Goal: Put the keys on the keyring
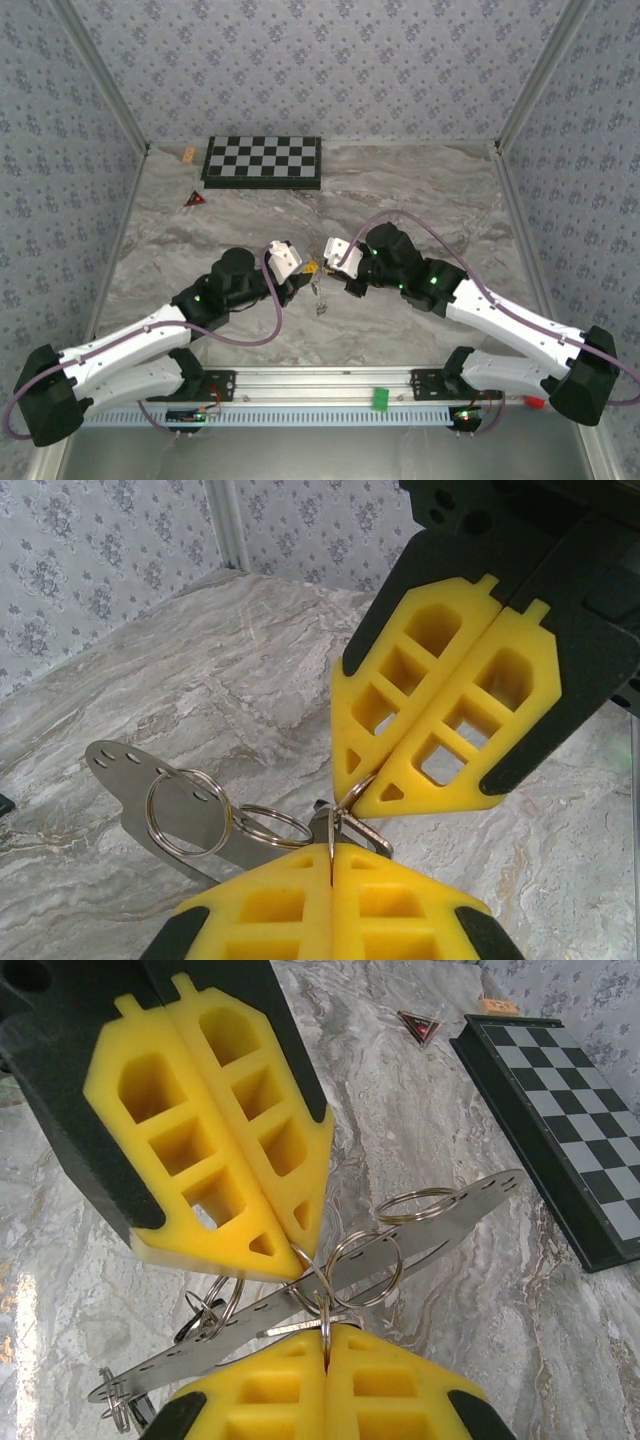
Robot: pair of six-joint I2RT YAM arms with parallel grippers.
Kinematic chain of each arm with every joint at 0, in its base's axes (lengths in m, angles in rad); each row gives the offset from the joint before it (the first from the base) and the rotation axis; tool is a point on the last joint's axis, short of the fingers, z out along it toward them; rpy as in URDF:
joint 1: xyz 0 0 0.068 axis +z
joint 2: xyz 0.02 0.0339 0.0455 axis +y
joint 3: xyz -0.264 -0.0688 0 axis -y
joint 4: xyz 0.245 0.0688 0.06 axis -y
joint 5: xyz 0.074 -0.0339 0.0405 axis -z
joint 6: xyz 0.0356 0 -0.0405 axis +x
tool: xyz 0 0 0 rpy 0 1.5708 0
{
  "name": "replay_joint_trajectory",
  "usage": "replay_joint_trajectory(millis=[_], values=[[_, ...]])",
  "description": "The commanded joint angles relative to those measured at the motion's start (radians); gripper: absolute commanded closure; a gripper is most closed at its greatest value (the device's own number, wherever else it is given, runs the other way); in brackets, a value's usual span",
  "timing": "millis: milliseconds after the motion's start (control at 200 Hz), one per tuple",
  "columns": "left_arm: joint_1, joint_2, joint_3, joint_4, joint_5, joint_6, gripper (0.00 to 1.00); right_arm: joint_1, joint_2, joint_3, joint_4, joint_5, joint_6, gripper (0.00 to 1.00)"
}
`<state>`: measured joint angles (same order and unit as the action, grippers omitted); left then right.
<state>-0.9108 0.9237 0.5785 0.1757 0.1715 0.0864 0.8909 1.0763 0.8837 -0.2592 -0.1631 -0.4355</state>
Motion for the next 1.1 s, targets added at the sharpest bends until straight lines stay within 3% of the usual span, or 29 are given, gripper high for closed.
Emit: replay_joint_trajectory(millis=[0, 425, 1099], values=[[-0.007, -0.004, 0.016, 0.013, 0.024, 0.008, 1.0, 0.01, 0.003, 0.04, 0.004, 0.018, -0.016, 1.0], [-0.007, 0.003, 0.025, 0.003, 0.001, 0.002, 1.0, 0.024, -0.008, 0.026, -0.001, 0.019, -0.025, 1.0], [-0.007, -0.053, 0.001, 0.033, -0.037, -0.027, 1.0, 0.09, 0.026, -0.003, -0.027, 0.153, -0.109, 1.0]])
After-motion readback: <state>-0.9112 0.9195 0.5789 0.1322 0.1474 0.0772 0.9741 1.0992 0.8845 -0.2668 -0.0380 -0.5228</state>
